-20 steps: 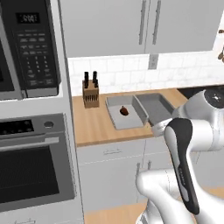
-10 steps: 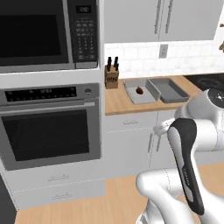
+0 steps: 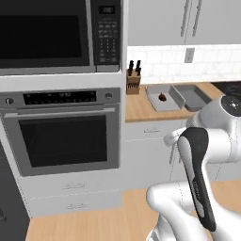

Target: Place one bell pepper and one fish in each tupperware on the nearby counter, to pack two identical lunches.

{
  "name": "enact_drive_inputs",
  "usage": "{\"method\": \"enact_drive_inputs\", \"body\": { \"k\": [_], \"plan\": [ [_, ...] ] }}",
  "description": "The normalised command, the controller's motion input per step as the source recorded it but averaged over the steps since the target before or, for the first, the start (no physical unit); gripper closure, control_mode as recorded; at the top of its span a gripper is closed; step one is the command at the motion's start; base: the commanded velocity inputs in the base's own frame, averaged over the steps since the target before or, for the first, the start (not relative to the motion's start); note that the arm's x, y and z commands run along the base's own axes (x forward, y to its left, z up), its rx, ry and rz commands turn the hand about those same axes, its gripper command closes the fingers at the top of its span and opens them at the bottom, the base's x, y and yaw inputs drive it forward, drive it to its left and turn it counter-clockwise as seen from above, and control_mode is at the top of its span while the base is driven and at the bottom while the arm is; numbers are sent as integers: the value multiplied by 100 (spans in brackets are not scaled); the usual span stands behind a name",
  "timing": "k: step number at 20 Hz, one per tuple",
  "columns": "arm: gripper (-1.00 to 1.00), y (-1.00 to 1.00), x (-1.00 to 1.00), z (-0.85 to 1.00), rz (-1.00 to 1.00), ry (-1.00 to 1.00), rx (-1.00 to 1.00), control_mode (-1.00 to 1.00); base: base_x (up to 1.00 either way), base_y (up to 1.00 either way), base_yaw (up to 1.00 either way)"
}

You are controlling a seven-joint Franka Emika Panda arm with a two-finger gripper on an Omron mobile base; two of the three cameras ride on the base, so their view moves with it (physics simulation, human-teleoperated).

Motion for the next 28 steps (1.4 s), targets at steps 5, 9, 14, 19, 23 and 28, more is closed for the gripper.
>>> {"method": "enact_drive_inputs", "body": {
  "k": [5, 9, 14, 19, 23, 28],
  "plan": [
    [-100, 0, 0, 0, 0, 0, 0, 100, -1, 94, 65],
    [-100, 0, 0, 0, 0, 0, 0, 100, 0, 69, 87],
    [-100, 0, 0, 0, 0, 0, 0, 100, 0, 81, 82],
    [-100, 0, 0, 0, 0, 0, 0, 100, 0, 93, 79],
    [-100, 0, 0, 0, 0, 0, 0, 100, 22, 99, 67],
    [-100, 0, 0, 0, 0, 0, 0, 100, 95, 79, 28]
  ]
}}
